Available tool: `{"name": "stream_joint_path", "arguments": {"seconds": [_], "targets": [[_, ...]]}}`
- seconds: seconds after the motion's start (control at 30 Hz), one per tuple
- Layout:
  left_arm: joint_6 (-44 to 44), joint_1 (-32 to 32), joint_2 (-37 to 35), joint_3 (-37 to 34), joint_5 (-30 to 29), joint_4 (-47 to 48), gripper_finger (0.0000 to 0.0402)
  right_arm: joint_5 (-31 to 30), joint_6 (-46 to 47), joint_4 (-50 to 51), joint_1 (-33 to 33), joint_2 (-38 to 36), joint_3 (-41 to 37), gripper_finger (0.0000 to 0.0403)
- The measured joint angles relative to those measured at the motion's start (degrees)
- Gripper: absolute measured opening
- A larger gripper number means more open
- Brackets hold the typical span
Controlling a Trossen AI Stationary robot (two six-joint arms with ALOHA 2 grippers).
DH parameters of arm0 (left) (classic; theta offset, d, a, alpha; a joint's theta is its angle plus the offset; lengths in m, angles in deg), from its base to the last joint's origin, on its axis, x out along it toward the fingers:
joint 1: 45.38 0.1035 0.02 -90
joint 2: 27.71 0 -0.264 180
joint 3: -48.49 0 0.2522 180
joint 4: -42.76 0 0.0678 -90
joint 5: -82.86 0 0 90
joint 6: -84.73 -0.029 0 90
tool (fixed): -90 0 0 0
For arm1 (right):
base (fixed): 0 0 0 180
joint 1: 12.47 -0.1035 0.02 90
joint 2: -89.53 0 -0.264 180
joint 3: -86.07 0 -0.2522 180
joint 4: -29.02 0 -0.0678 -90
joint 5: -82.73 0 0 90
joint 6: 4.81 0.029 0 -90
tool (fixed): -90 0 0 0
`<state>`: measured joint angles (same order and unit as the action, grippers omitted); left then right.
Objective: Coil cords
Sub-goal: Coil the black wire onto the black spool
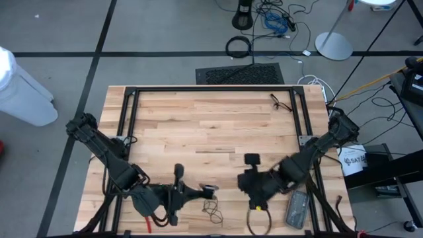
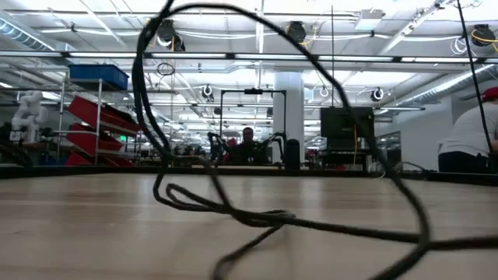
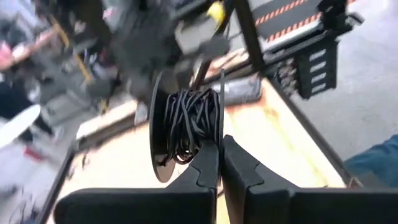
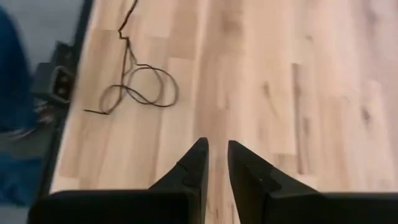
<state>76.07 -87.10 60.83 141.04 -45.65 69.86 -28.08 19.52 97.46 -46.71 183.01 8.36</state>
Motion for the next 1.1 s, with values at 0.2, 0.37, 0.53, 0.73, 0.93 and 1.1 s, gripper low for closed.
{"name": "stream_joint_path", "arguments": {"seconds": [0.2, 0.37, 0.53, 0.73, 0.93, 1.1], "targets": [[6.5, 0.1, -1.2, 0.0, -1.3, 6.4, 0.0008, -12.2, 11.0, -0.9, -8.7, 0.1, -1.7, 0.005], [6.8, 0.2, -1.2, 0.0, -2.1, 6.9, 0.0008, -20.9, 16.5, -10.2, -13.1, 0.1, -8.6, 0.005], [6.9, 1.4, -1.6, 0.0, -2.3, 6.9, 0.0008, -23.0, 15.1, -30.3, -13.2, 0.2, -19.5, 0.005], [9.8, 3.4, -3.2, 0.0, -2.3, 7.9, 0.0008, -24.3, 5.1, -55.2, -10.0, 0.2, -30.3, 0.005], [11.4, 3.9, -3.5, 0.0, -2.1, 10.5, 0.0008, -18.0, -6.3, -68.5, -6.4, 0.2, -33.0, 0.0087], [12.2, 3.9, -3.5, 0.0, -2.1, 10.1, 0.0008, -18.0, -11.7, -79.0, -1.9, 3.1, -33.0, 0.0156]]}}
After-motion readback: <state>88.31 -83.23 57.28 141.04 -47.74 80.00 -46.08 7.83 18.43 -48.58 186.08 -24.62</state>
